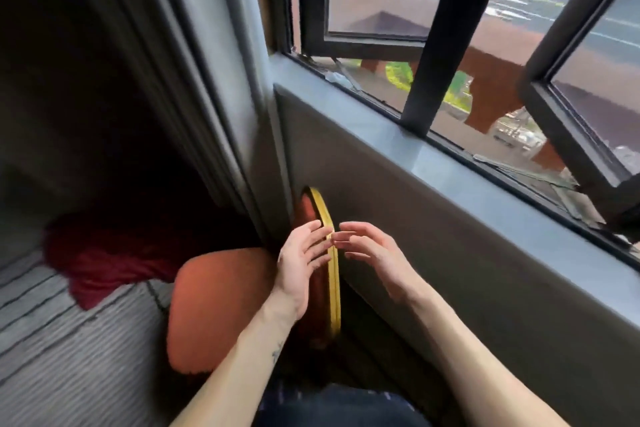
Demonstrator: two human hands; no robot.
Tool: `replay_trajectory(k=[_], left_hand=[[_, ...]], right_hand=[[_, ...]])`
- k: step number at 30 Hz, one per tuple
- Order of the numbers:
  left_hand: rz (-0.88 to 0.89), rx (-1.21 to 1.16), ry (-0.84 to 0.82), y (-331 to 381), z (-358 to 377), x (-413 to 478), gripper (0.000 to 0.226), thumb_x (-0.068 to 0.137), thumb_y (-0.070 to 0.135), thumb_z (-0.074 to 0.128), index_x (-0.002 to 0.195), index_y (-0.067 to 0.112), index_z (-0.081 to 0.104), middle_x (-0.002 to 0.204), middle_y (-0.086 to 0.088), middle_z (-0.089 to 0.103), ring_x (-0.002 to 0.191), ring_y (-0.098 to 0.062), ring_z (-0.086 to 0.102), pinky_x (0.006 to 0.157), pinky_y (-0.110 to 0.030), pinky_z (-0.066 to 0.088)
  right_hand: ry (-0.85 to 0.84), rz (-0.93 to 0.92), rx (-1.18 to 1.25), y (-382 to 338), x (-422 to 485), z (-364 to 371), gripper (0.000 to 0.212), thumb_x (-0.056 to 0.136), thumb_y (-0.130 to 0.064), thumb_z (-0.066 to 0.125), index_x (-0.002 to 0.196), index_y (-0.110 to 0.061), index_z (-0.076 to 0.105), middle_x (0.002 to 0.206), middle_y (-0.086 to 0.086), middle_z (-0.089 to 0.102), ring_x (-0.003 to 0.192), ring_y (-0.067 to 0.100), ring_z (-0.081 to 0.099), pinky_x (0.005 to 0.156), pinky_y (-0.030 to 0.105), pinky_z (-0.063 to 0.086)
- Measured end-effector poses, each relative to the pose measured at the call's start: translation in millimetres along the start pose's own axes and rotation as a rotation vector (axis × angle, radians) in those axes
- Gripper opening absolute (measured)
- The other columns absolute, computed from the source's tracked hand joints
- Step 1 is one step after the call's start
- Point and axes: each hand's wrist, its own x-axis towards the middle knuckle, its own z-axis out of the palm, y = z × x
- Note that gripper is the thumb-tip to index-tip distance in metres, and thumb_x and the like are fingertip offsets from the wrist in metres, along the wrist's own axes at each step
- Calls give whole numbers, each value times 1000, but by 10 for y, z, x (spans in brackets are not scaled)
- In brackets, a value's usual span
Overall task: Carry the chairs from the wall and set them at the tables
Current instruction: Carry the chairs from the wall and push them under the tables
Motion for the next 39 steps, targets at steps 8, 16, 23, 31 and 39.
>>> replay_trajectory(k=[8,16,23,31,39], left_hand=[[-14,24,111,-46,-176,214,37,107,32,41,132,15,63,122,-3,75,112,-18,72,102,-40,53],[-89,-56,281,-284,-115,329,44,109,37,30,135,20,61,125,1,74,113,-14,70,106,-39,51],[-80,-71,509,-415,94,439,33,108,36,39,126,26,65,125,3,72,116,-13,67,107,-36,47],[-42,-113,754,-921,452,526,35,88,50,61,122,44,65,135,11,63,124,-2,57,105,-25,43],[-155,560,739,-1183,756,755,62,88,36,64,144,41,39,145,14,44,136,-14,36,118,-46,30]], right_hand=[[-77,-27,-138,-53,454,34,28,102,-18,54,129,-15,64,118,1,75,113,18,70,103,41,53],[-310,-5,-318,42,1071,-33,26,104,-5,52,123,-12,68,115,6,76,111,22,71,103,43,53],[-601,-158,-552,-19,1625,-128,28,102,-9,54,117,-27,69,112,-11,75,113,7,66,103,33,50],[-939,-257,-971,76,1960,-237,43,82,-17,51,119,-26,70,121,-13,69,118,5,60,107,31,46],[-1207,-540,-1336,309,2167,-270,69,68,-14,56,136,-25,61,141,-8,58,151,19,29,125,52,2]])
